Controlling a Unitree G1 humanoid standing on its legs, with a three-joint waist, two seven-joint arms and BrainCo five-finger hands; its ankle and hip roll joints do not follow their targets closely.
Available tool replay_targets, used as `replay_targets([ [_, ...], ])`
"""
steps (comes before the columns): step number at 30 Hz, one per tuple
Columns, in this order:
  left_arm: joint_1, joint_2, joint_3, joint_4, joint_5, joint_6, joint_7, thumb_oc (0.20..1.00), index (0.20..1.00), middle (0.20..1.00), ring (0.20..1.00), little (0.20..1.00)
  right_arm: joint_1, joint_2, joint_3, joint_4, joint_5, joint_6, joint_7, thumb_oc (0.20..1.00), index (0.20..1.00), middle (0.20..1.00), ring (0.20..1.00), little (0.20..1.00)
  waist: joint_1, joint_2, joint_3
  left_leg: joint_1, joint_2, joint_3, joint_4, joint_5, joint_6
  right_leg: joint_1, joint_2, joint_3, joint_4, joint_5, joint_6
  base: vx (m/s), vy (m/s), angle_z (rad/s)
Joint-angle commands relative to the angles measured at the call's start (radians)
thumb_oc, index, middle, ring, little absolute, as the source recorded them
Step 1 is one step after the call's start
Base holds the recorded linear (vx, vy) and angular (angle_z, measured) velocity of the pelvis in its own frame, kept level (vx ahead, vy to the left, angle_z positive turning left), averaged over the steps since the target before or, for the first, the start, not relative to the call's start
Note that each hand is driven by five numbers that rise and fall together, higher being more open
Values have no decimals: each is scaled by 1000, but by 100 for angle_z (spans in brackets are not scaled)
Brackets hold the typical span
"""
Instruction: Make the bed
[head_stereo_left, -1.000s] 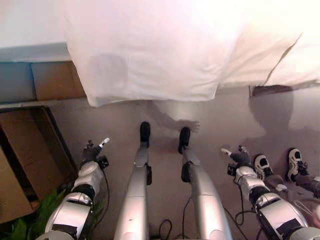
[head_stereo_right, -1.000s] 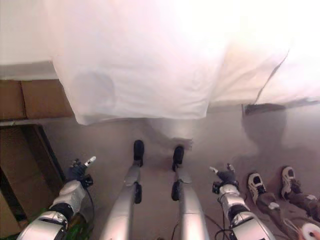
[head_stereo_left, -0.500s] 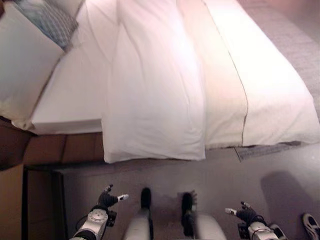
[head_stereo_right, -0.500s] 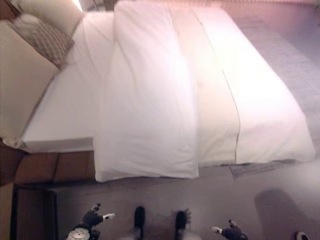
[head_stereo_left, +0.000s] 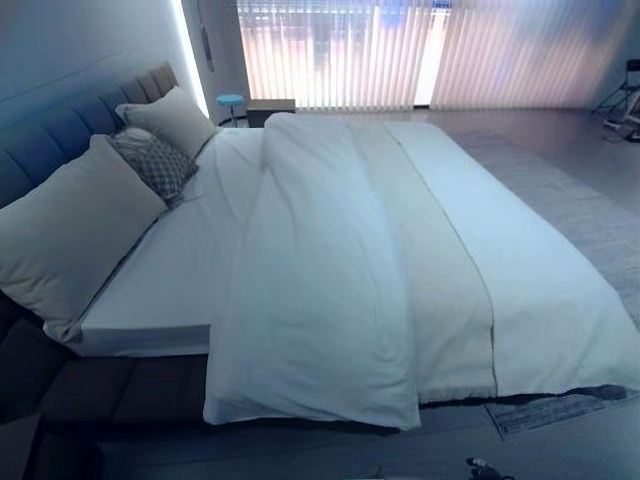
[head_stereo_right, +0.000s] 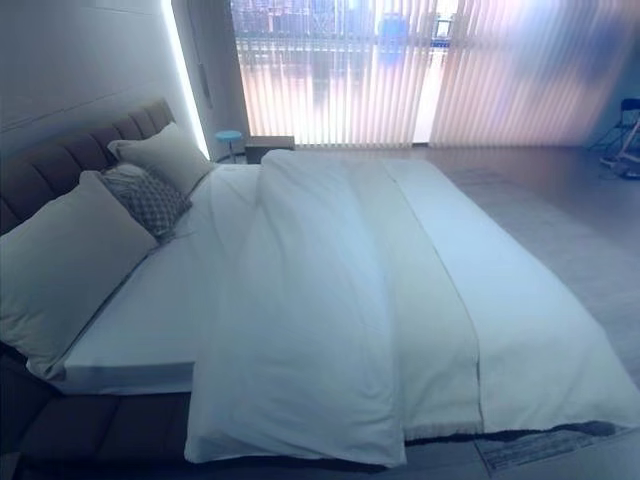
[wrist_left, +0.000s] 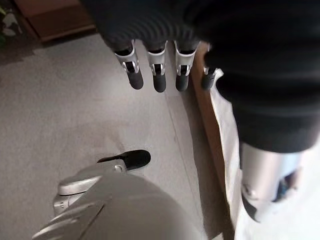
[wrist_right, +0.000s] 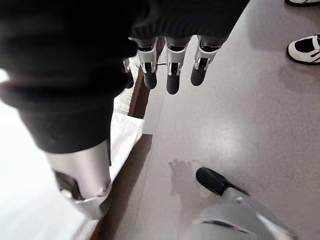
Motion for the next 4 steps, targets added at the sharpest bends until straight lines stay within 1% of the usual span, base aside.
replay_targets([
  [1,-75,-3,-23,44,68,-6,-12,1000,1000,1000,1000,1000,-55,4,30,41,-25,7,12,1000,1000,1000,1000,1000,21,-23,16,25,-85,43,2,-61,33,-38,7,3,46,6,73,0,0,0],
  [4,-76,-4,-24,41,78,-5,-9,1000,1000,1000,1000,1000,-52,13,30,49,-24,10,15,1000,1000,1000,1000,1000,22,-24,14,33,-86,44,2,-64,34,-29,7,4,46,3,73,0,0,0],
])
